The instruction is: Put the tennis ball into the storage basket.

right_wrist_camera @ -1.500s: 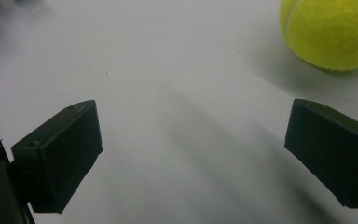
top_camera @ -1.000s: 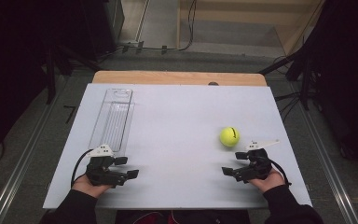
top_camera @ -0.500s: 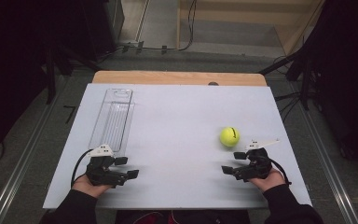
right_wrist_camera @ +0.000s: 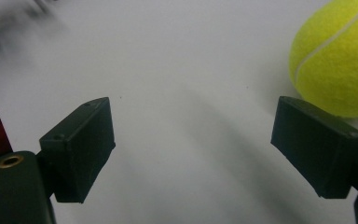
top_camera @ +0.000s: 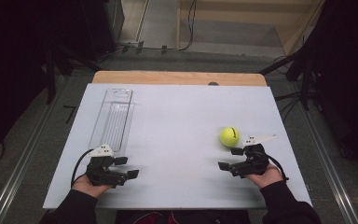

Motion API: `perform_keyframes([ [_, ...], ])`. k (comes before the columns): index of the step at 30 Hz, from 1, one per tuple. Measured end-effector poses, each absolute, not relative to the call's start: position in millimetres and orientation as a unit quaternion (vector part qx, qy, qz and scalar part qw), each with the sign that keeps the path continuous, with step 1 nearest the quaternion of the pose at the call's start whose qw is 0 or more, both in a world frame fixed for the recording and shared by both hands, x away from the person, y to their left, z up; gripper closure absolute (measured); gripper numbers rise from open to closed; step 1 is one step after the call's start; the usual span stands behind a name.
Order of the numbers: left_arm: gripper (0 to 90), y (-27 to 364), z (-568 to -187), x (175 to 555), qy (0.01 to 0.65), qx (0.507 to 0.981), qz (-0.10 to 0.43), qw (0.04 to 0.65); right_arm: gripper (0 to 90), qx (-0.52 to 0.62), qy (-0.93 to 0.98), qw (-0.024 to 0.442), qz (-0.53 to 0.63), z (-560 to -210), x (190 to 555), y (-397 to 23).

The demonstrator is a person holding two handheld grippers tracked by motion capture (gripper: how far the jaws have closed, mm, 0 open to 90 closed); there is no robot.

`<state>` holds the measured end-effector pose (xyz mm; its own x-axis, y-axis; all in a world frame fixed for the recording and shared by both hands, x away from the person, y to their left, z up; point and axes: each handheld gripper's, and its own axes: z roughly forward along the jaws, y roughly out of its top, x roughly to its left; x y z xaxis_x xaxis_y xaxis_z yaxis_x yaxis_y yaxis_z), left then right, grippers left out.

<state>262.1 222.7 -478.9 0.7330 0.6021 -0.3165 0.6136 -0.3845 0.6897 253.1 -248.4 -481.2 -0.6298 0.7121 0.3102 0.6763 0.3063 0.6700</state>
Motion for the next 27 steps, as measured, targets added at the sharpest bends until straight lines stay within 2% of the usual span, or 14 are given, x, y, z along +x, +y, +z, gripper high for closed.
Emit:
perform_keyframes([
  [27,22.5,222.6,-479.5,262.7,0.366,0.832,-0.008,0.418,12.2,0.433,0.81,0.044,0.392,-444.1,273.3,-251.9],
])
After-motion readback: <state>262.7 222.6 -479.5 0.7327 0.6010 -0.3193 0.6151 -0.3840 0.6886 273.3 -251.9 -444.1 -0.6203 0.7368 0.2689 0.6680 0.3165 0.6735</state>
